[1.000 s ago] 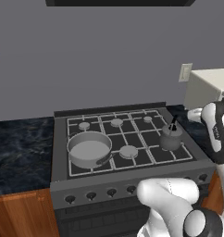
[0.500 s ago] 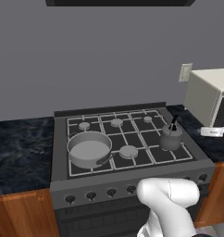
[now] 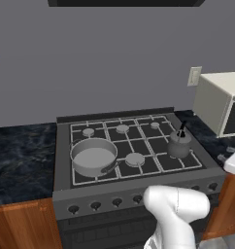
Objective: Pick the kettle from the counter and place it on a stove burner. Then turn the burner on.
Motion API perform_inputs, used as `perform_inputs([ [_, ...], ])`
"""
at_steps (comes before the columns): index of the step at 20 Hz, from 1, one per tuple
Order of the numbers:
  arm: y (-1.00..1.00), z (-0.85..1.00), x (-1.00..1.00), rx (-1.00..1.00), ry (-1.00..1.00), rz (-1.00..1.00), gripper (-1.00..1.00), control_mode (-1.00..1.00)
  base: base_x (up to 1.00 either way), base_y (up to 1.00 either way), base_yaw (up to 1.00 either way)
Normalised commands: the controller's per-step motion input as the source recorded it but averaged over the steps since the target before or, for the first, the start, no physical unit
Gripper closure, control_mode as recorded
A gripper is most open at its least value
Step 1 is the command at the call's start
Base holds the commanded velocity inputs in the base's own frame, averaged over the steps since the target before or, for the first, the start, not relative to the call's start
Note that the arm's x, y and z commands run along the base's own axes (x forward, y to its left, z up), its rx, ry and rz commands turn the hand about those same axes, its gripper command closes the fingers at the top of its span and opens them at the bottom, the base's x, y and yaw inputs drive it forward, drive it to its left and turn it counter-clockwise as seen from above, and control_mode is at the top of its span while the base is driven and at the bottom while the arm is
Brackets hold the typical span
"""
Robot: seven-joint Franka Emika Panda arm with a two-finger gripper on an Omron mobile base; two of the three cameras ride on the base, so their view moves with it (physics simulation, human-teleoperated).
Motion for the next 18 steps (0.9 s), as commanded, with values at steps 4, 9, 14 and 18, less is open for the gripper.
perform_inputs([
  [4, -0.17, -0.18, -0.61, 0.0, -0.36, 0.14, -1.0, -1.0, 0.0, 0.0, 0.0],
  [9, -0.13, -0.26, -0.59, 0.0, -0.34, 0.12, -1.0, -1.0, 0.0, 0.0, 0.0],
  [14, -0.07, -0.32, -0.39, 0.0, -0.25, 0.04, -1.0, -1.0, 0.0, 0.0, 0.0],
  [18, -0.05, -0.41, -0.02, -0.02, -0.1, -0.02, -1.0, -1.0, 0.0, 0.0, 0.0],
])
